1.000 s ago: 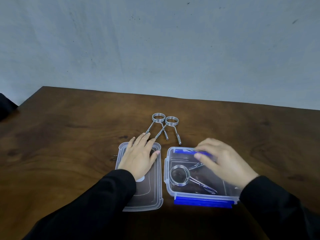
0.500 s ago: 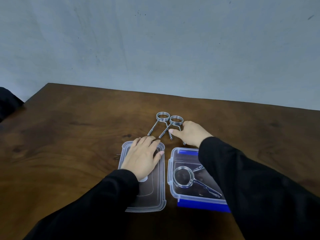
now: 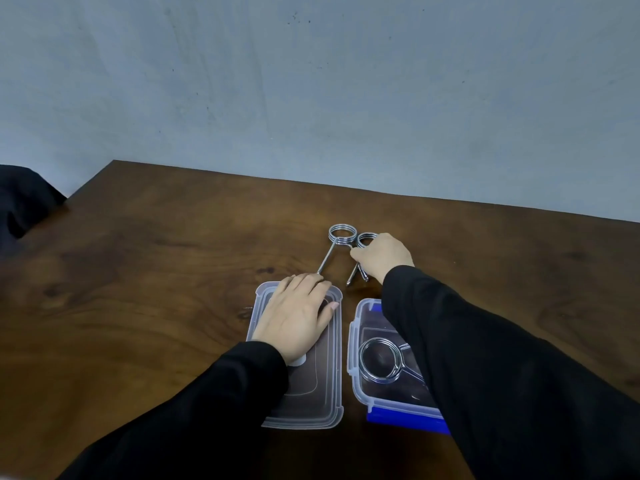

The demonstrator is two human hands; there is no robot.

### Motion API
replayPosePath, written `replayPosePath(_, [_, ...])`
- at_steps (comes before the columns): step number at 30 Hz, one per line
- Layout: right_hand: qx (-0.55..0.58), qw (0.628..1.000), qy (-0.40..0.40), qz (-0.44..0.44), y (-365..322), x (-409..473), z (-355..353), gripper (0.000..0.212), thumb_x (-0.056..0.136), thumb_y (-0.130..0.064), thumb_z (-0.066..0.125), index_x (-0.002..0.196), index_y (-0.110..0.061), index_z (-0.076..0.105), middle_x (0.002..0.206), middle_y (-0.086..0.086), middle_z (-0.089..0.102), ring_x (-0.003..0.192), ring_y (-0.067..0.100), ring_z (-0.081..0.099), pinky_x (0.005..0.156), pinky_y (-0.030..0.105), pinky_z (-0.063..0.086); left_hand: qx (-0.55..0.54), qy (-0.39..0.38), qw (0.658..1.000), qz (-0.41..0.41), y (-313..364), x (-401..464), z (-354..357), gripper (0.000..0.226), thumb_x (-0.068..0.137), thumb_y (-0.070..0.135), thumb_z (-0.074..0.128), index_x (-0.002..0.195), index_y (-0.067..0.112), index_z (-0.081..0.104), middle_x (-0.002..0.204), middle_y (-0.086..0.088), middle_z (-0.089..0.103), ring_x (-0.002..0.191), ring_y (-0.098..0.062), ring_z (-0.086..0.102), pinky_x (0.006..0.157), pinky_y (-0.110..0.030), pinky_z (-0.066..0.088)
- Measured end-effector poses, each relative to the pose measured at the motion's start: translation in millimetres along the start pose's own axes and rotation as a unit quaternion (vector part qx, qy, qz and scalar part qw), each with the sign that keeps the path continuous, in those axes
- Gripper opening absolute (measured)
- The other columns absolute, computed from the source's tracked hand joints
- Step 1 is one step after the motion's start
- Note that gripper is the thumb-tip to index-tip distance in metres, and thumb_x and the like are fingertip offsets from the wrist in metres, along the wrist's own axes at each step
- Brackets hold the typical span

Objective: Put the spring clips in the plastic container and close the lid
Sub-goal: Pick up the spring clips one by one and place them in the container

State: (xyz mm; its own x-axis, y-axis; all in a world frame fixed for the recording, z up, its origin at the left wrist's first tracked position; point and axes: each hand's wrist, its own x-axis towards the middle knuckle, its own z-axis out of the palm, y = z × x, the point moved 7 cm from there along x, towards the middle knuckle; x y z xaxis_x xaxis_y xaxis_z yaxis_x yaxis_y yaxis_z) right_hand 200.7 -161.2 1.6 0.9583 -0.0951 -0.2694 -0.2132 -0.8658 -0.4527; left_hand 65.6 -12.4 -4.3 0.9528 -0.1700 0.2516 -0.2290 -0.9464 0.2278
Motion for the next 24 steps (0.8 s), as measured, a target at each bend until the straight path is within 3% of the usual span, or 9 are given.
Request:
replayPosePath(3, [0.049,0.999,0.017,-0.009,6,-2,-12,0.040,0.092,-0.036,0.065,0.119,-0.007,0.063,0.096,0.007,0.068,0.079,0.022,0.065,0.058,0.026,0.045,-0.002,0.008,1.000,0.000,0,0,-1,0.040,0.101,0.042,0.042,0.127,0.017,0.061,0.129,-0.002,0.061,0.123,-0.021,0.051,0.109,-0.040,0.035])
replayPosePath(7, [0.118,0.987,0.086,-0.072,5,-16,-51,0.055,0.092,-0.030,0.063,0.140,-0.006,0.050,0.122,0.010,0.068,0.105,0.027,0.066,0.079,0.031,0.049,0.002,0.015,1.000,-0.002,1,-1,-2,0.037,0.101,0.040,0.045,0.125,0.017,0.062,0.127,-0.002,0.063,0.121,-0.021,0.053,0.108,-0.040,0.036])
replayPosePath(9, [0.161,0.969,0.097,-0.162,-3,-33,-79,0.030,0.087,-0.023,0.061,0.115,-0.012,0.061,0.092,-0.003,0.069,0.087,0.018,0.064,0.073,0.031,0.042,0.001,0.020,1.000,0.002,1,-1,-2,0.035,0.101,0.038,0.047,0.125,0.017,0.063,0.125,-0.001,0.063,0.119,-0.020,0.054,0.106,-0.039,0.037])
replayPosePath(11, [0.193,0.949,0.063,-0.241,-5,-57,-102,0.017,0.086,-0.017,0.062,0.103,-0.015,0.062,0.074,-0.004,0.059,0.069,0.009,0.053,0.070,0.029,0.041,0.001,0.024,1.000,0.004,1,-2,-3,0.034,0.101,0.038,0.048,0.124,0.018,0.063,0.124,0.000,0.063,0.118,-0.019,0.054,0.106,-0.038,0.038])
replayPosePath(13, [0.199,0.931,-0.019,-0.305,-4,-91,-113,0.038,0.090,-0.015,0.067,0.126,-0.023,0.063,0.089,-0.004,0.067,0.079,0.002,0.060,0.084,0.018,0.045,0.003,0.026,1.000,0.005,1,-2,-3,0.034,0.101,0.038,0.049,0.124,0.018,0.063,0.124,-0.001,0.063,0.118,-0.019,0.054,0.106,-0.039,0.039])
replayPosePath(16, [0.080,0.923,-0.094,-0.364,10,-139,-110,0.060,0.090,-0.021,0.072,0.145,-0.032,0.050,0.107,-0.011,0.069,0.106,0.002,0.063,0.100,0.013,0.042,0.007,0.027,1.000,0.009,2,-1,-3,0.034,0.100,0.038,0.048,0.122,0.017,0.064,0.123,-0.001,0.064,0.117,-0.021,0.055,0.105,-0.040,0.040])
replayPosePath(19, [-0.103,0.908,-0.122,-0.387,34,-164,-87,0.063,0.092,-0.033,0.067,0.149,-0.041,0.040,0.107,-0.021,0.058,0.105,0.000,0.054,0.090,0.015,0.041,0.008,0.035,0.999,0.012,2,0,-3,0.032,0.099,0.036,0.050,0.120,0.016,0.065,0.119,-0.002,0.064,0.113,-0.023,0.057,0.102,-0.041,0.041])
replayPosePath(21, [-0.141,0.893,-0.137,-0.406,47,-170,-72,0.058,0.092,-0.035,0.065,0.146,-0.040,0.044,0.107,-0.022,0.057,0.105,0.001,0.050,0.093,0.018,0.040,0.010,0.039,0.999,0.012,2,-1,-4,0.031,0.099,0.035,0.052,0.119,0.015,0.065,0.119,-0.003,0.065,0.112,-0.024,0.057,0.101,-0.041,0.042])
replayPosePath(24, [-0.149,0.896,-0.166,-0.383,59,-170,-58,0.055,0.092,-0.033,0.065,0.145,-0.034,0.047,0.127,-0.016,0.057,0.114,0.003,0.050,0.099,0.026,0.044,0.013,0.038,0.999,0.007,3,-2,-4,0.032,0.099,0.036,0.051,0.119,0.015,0.065,0.119,-0.003,0.065,0.112,-0.024,0.058,0.102,-0.042,0.041])
